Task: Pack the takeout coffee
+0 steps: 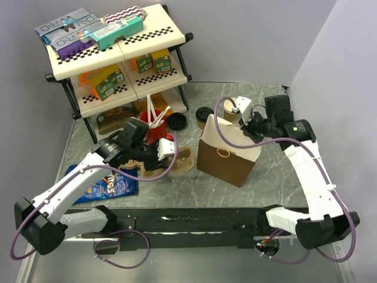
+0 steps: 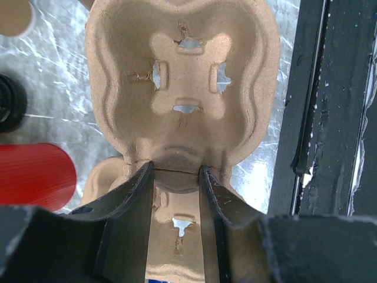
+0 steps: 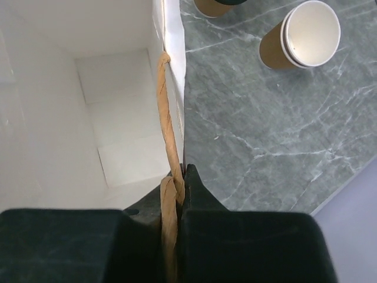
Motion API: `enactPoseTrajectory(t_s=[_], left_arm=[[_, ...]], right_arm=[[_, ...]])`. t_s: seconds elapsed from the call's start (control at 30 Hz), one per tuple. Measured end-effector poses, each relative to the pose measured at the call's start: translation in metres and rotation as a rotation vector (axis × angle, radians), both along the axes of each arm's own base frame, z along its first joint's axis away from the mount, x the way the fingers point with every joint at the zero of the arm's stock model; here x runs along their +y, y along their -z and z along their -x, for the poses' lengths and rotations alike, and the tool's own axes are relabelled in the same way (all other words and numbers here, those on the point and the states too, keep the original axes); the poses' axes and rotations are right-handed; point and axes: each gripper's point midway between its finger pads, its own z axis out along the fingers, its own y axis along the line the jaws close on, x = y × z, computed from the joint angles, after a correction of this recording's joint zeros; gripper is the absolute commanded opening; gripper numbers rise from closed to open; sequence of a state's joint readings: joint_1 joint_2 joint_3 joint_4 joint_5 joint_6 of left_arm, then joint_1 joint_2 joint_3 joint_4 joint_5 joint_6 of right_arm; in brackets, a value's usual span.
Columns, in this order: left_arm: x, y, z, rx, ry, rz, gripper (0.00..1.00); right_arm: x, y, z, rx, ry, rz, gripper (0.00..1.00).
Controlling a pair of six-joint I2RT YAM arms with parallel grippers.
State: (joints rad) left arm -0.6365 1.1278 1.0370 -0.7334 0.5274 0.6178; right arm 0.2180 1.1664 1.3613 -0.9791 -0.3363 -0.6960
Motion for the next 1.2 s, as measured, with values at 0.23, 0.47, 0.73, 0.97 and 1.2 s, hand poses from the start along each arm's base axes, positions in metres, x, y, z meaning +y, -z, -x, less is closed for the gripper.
enactPoseTrajectory(t_s=[0.23, 0.47, 0.73, 0.97, 1.2], left_arm=[[0.002, -0.032, -0.002, -0.086, -0.005, 0.044, 0.01], [0.004, -0.098, -0.002, -0.292, -0.03, 0.207, 0.01], [-0.031, -0.167, -0.009, -0.441, -0.024, 0.451, 0.01], [-0.081, -0.197, 0.019, -0.519, 0.139, 0.576, 0.01], [-0.111, -0.201, 0.049, -0.661, 0.303, 0.64, 0.01]], right_arm=[[-0.01, -0.031, 0.02, -0.128, 0.017, 0.017, 0.0], [-0.005, -0.05, 0.041, -0.23, -0.035, 0.02, 0.0], [-0.004, -0.004, 0.046, -0.105, -0.007, 0.024, 0.0], [0.0, -0.009, 0.046, -0.116, 0.004, -0.013, 0.0], [0.002, -0.013, 0.047, -0.103, 0.017, -0.056, 0.0]])
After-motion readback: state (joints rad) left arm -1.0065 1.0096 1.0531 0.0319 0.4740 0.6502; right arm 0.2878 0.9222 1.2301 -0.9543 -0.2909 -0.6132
